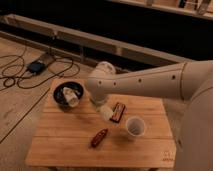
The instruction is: Place the white sponge in the ceramic cup
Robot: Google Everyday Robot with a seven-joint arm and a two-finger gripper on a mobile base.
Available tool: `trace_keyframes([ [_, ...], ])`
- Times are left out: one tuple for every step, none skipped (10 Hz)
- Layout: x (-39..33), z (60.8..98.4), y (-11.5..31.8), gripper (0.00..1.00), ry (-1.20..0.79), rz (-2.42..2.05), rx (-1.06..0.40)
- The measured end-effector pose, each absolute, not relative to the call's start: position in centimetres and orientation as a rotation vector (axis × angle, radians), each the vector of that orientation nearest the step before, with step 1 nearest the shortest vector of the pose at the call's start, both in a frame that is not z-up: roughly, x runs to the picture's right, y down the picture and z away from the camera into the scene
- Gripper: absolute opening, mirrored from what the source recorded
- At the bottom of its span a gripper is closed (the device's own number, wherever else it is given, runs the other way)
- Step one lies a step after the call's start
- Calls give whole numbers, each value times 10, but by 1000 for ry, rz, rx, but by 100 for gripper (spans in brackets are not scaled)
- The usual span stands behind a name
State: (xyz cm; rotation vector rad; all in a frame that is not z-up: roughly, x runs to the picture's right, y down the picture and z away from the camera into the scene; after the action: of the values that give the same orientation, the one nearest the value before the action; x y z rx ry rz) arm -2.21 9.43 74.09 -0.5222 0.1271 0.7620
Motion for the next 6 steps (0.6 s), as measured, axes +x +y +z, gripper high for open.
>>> trace_keyframes([
  [-11,742,92,0,129,786,-516],
  [-2,742,92,0,131,806,-513],
  [11,742,91,0,133,833,-506],
  [26,741,91,0,134,863,-498],
  [37,740,91,0,137,887,-492],
  [48,739,91,0,142,913,-485],
])
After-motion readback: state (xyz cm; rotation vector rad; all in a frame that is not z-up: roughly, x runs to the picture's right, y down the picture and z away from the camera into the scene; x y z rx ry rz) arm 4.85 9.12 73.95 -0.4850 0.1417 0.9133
